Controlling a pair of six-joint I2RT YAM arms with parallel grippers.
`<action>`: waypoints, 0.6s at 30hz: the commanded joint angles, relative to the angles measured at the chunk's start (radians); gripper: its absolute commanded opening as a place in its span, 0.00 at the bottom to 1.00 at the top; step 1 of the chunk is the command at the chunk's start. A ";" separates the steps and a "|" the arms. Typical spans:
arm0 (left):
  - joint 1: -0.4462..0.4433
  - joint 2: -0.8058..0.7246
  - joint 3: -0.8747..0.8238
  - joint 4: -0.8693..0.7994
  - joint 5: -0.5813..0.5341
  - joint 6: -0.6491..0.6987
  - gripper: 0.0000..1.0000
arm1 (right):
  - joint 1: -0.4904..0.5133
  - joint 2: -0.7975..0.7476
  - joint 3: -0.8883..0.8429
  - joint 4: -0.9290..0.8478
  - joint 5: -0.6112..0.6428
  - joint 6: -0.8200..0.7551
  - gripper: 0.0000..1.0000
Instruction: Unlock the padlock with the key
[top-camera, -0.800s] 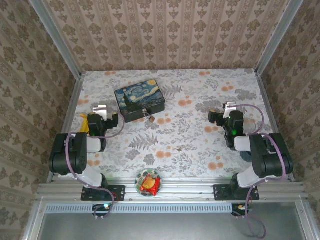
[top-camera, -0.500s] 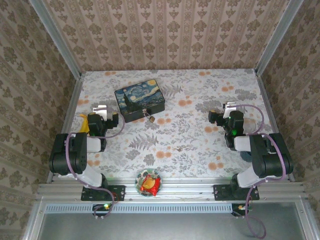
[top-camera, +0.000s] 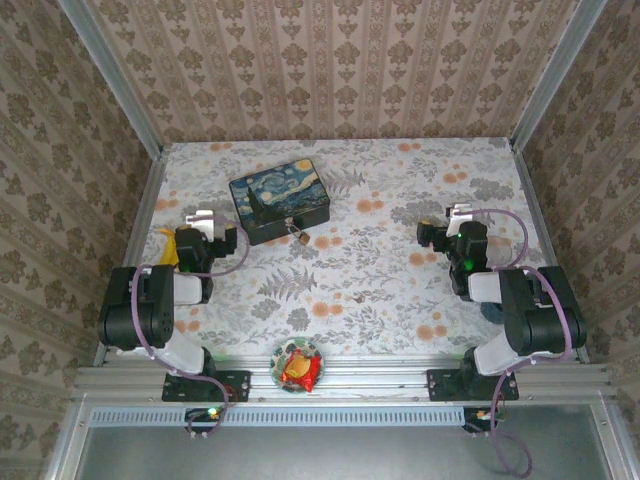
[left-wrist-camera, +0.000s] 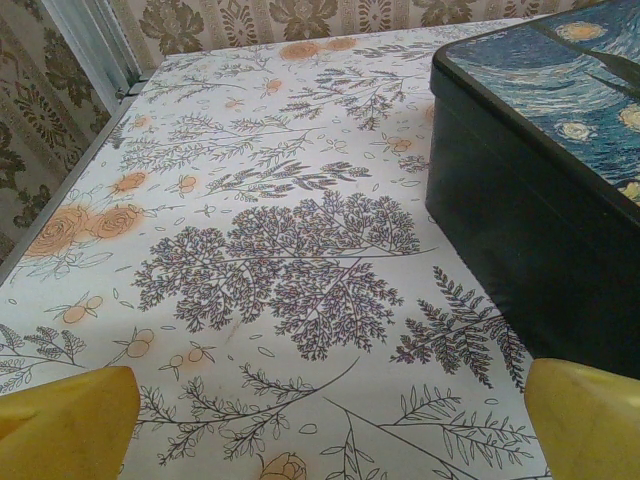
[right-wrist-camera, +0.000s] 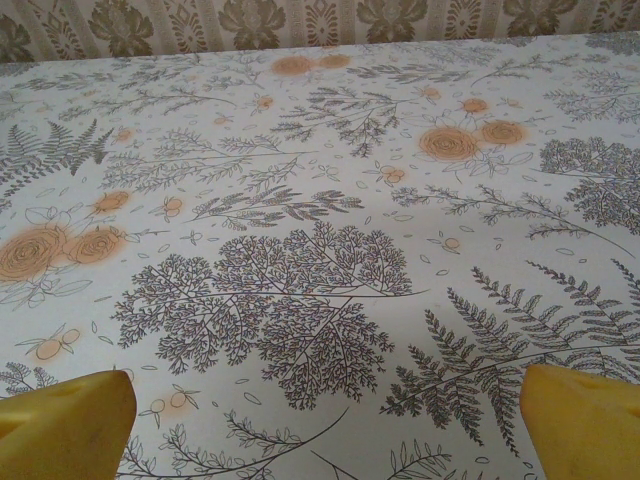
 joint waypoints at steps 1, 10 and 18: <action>-0.005 -0.012 0.011 0.002 0.010 0.009 1.00 | 0.004 0.003 0.016 0.000 0.022 -0.009 1.00; -0.002 -0.012 0.011 0.000 0.016 0.006 1.00 | 0.004 0.001 0.013 0.002 0.022 -0.009 1.00; 0.000 -0.104 -0.013 -0.029 -0.040 -0.016 1.00 | 0.004 -0.037 0.053 -0.100 0.047 0.000 1.00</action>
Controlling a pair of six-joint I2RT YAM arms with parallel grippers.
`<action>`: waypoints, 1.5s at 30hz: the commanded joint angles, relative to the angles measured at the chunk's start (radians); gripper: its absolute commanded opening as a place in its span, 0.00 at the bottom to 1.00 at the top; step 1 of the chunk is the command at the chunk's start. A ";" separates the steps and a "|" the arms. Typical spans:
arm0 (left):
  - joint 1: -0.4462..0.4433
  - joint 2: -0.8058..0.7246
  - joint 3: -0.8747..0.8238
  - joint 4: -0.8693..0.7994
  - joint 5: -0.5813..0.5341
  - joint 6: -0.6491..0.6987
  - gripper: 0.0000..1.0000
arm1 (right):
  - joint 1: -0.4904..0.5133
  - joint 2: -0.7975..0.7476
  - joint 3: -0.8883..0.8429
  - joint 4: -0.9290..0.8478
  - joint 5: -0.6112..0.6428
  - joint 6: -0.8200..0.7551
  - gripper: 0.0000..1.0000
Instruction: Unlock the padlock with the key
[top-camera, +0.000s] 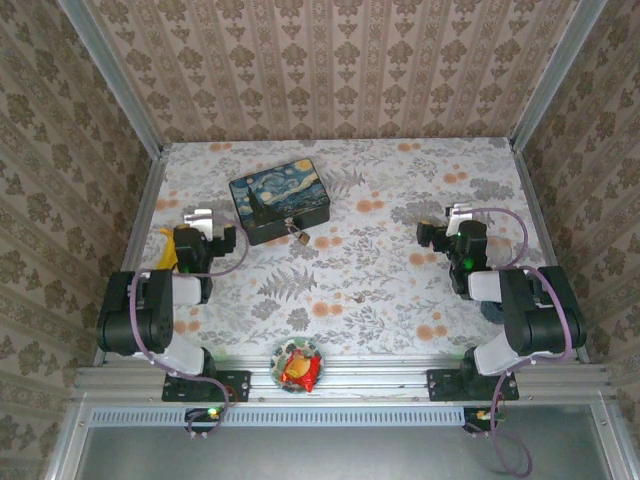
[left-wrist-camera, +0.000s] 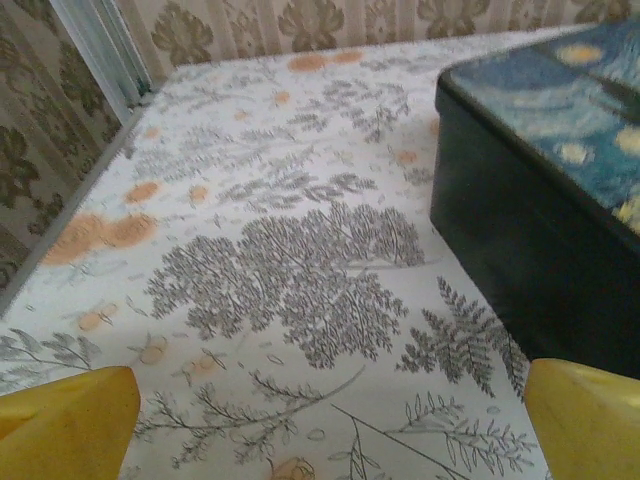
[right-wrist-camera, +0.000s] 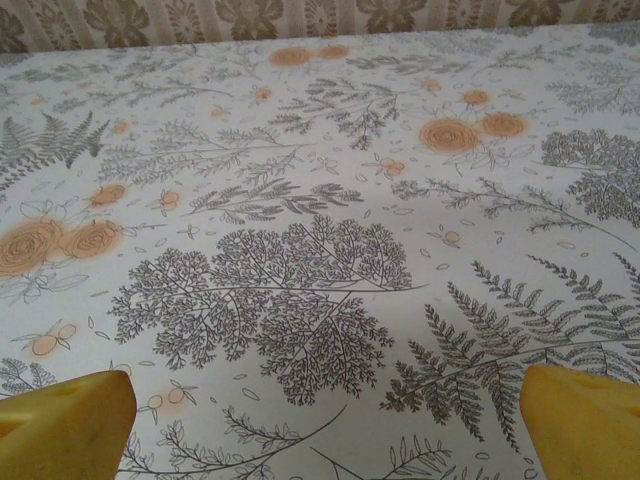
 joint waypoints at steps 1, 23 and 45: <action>0.001 -0.073 -0.017 -0.014 -0.033 -0.017 1.00 | 0.005 -0.046 0.042 -0.080 0.049 0.002 1.00; -0.071 -0.727 -0.048 -0.566 -0.129 -0.253 1.00 | 0.220 -0.465 0.251 -0.935 0.221 0.149 0.98; -0.371 -0.716 -0.008 -0.671 -0.150 -0.451 1.00 | 0.695 -0.345 0.404 -1.326 0.211 0.532 0.60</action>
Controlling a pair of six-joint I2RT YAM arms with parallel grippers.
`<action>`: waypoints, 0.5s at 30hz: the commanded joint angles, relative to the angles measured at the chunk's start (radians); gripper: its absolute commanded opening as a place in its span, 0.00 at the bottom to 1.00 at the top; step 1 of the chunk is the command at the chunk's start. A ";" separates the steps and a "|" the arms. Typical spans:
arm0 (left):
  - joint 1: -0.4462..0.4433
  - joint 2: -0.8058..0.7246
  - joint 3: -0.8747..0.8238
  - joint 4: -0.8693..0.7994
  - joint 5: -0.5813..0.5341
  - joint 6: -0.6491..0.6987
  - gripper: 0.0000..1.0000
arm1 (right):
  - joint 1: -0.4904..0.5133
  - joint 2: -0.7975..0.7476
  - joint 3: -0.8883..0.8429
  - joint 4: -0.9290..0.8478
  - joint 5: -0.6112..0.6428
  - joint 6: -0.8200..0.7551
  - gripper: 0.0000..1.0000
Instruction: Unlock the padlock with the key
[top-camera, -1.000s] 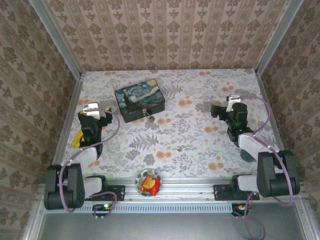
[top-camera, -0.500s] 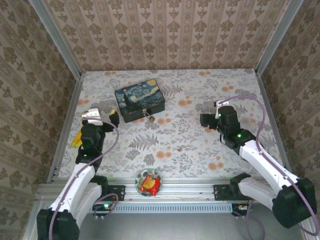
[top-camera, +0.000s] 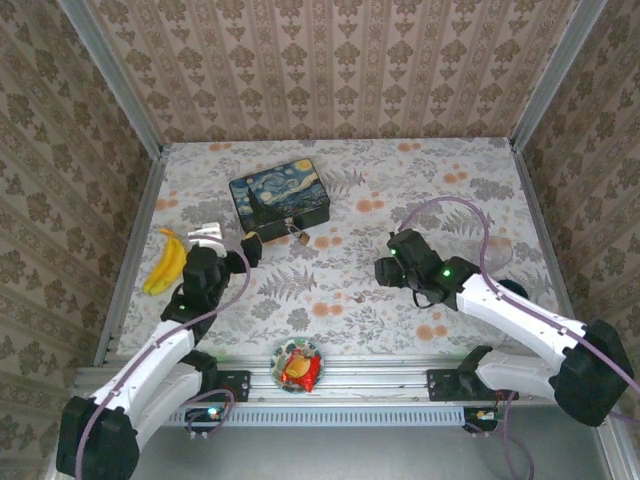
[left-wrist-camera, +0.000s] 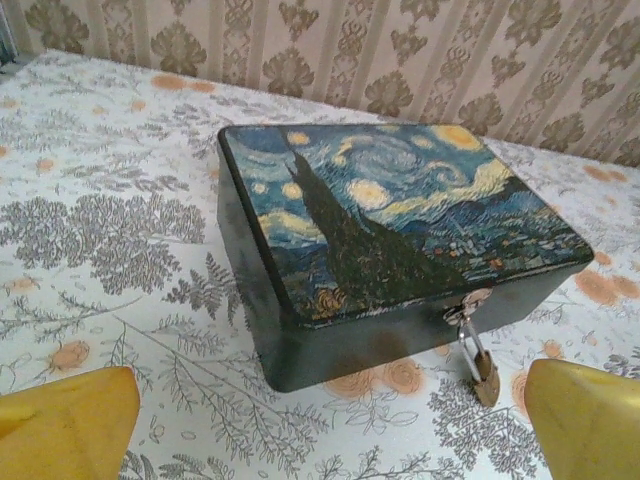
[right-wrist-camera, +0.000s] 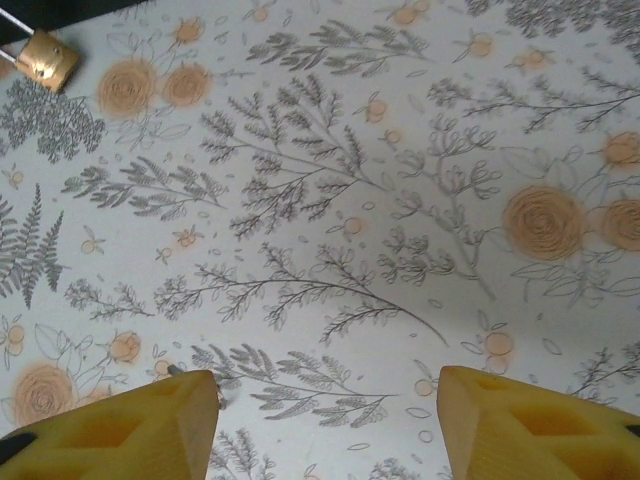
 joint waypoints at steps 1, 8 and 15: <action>-0.005 0.020 0.041 -0.005 -0.025 -0.027 1.00 | 0.028 0.047 0.058 -0.062 -0.020 0.053 0.58; -0.006 0.019 0.032 -0.003 -0.054 -0.048 1.00 | 0.056 0.173 0.125 -0.107 -0.072 0.045 0.53; -0.003 0.018 0.027 -0.008 -0.073 -0.058 1.00 | 0.064 0.283 0.162 -0.105 -0.135 0.022 0.45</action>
